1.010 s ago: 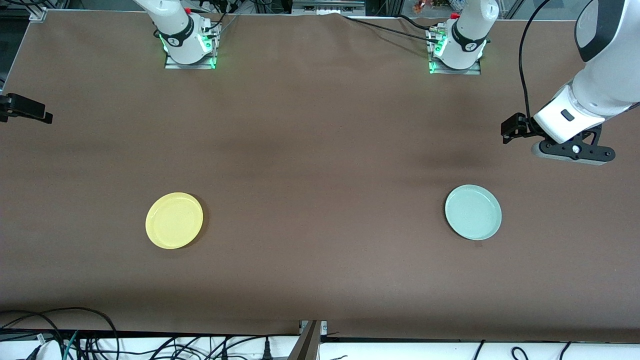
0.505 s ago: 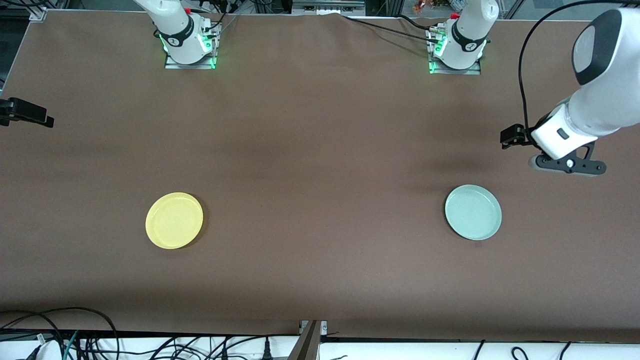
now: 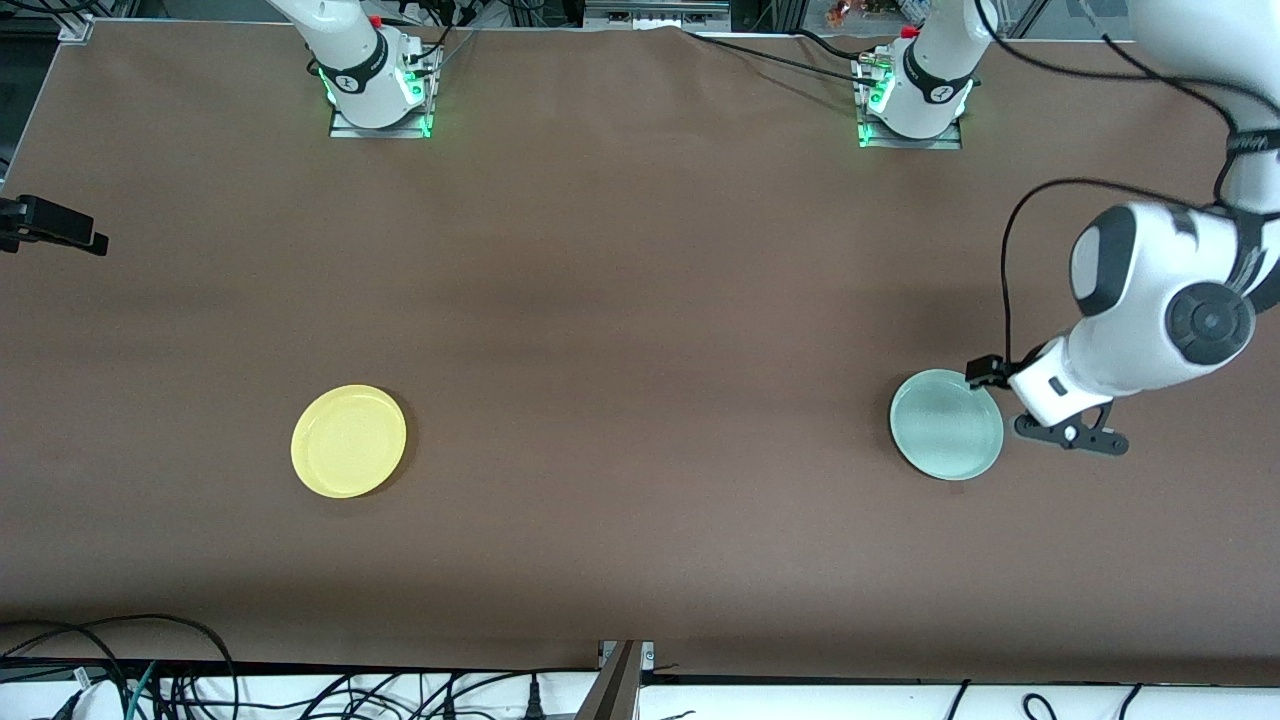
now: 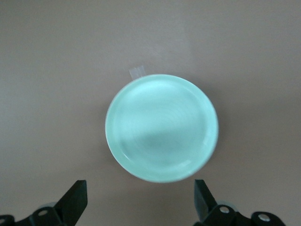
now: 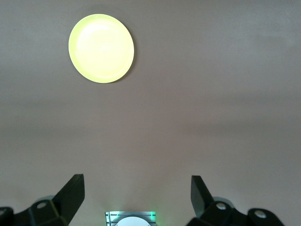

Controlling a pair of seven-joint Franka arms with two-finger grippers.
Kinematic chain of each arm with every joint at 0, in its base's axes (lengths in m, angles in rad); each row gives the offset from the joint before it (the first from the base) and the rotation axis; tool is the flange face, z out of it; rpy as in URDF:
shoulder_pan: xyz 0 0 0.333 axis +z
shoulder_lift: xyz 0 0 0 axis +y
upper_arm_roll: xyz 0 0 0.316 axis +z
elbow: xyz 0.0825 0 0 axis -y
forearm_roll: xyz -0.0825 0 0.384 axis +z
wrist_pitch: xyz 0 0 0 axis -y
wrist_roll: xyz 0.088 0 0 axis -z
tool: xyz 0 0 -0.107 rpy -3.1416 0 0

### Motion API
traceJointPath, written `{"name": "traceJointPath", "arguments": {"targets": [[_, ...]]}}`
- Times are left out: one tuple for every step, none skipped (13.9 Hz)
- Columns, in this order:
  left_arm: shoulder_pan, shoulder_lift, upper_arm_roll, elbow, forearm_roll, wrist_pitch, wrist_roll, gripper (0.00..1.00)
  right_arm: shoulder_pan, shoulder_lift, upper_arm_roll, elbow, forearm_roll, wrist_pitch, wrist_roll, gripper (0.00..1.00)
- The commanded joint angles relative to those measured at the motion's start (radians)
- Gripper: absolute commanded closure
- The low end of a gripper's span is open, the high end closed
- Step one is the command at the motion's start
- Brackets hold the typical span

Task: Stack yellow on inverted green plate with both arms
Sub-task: 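Move the left gripper down to the green plate's rim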

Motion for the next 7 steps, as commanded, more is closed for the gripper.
{"name": "traceJointPath", "arguments": {"targets": [[0.055,0.076,-0.01,0.027,0.032,0.075,0.254,0.0,-0.004,0.008,0.005,0.02,0.015,-0.005,0.016,0.0],[0.062,0.108,-0.01,0.032,0.02,0.081,0.323,0.0,-0.004,0.008,0.005,0.02,0.015,-0.005,0.016,0.0],[0.088,0.133,-0.01,0.032,0.021,0.111,0.365,0.0,-0.004,0.008,0.005,0.022,0.017,-0.004,0.016,0.0],[0.102,0.154,-0.017,0.03,0.026,0.148,0.407,0.0,-0.004,0.008,0.005,0.022,0.017,-0.004,0.016,0.0],[0.107,0.179,-0.017,0.032,0.026,0.189,0.45,0.0,-0.004,0.008,0.005,0.02,0.017,-0.004,0.016,0.0],[0.113,0.205,-0.017,0.032,0.024,0.234,0.471,0.0,-0.004,0.008,0.005,0.02,0.017,-0.004,0.016,0.0],[0.116,0.228,-0.019,0.032,0.018,0.268,0.474,0.0,-0.004,0.008,0.005,0.02,0.017,-0.004,0.016,0.0]]}}
